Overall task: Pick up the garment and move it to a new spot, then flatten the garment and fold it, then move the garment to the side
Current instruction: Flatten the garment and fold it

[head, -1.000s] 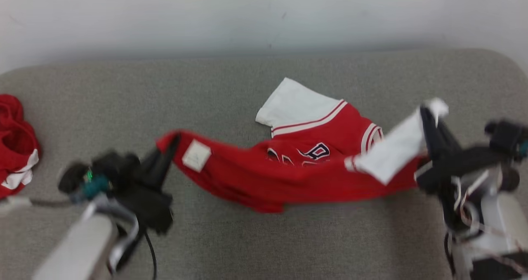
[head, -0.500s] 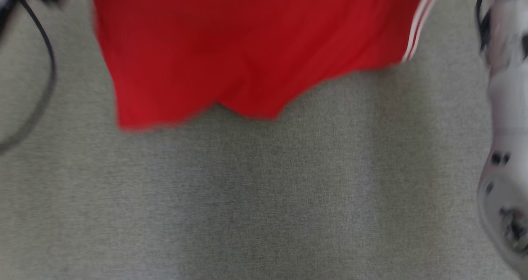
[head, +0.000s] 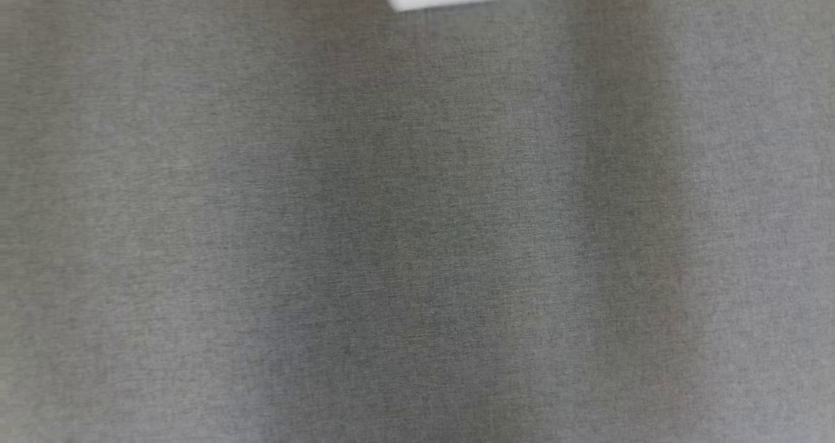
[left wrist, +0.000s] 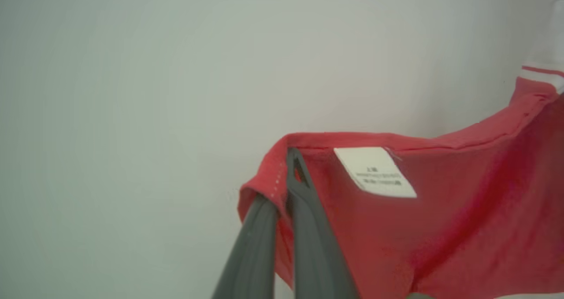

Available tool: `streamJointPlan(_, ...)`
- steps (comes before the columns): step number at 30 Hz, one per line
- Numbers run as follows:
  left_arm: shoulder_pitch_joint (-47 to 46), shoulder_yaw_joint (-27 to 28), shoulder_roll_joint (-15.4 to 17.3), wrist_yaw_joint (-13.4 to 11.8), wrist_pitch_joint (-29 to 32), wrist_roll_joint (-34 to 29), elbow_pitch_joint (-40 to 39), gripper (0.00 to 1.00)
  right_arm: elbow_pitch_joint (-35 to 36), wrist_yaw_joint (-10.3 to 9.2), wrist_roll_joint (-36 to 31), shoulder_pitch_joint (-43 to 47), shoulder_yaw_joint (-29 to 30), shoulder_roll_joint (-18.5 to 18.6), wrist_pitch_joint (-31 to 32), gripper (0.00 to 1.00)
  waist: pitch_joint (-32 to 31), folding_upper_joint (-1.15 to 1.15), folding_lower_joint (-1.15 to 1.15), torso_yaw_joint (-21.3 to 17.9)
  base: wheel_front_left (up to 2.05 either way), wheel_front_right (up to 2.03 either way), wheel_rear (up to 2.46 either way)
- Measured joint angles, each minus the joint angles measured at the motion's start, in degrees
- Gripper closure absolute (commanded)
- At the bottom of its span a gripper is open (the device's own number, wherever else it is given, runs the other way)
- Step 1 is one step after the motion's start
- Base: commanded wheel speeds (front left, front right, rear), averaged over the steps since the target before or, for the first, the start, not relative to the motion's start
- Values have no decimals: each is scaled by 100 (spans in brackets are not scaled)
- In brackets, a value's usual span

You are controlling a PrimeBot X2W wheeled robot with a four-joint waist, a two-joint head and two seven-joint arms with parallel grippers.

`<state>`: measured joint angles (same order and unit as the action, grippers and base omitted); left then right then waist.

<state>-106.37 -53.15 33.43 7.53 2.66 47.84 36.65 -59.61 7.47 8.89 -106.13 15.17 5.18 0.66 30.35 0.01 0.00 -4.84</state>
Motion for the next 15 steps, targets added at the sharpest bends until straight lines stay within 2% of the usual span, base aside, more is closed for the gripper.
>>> streamJointPlan(8, -500, -528, -36, 0, -281, 435, 354, 100, -463, 0, -623, -579, 275, 20, -222, 100, -115, -1, 0, 134, 0, 0, 0)
streamJointPlan(15, -515, -957, 123, 0, -566, 806, 530, 100, -759, 0, -851, -691, 391, 49, -394, 100, -56, 0, 1, 135, 0, 0, 0)
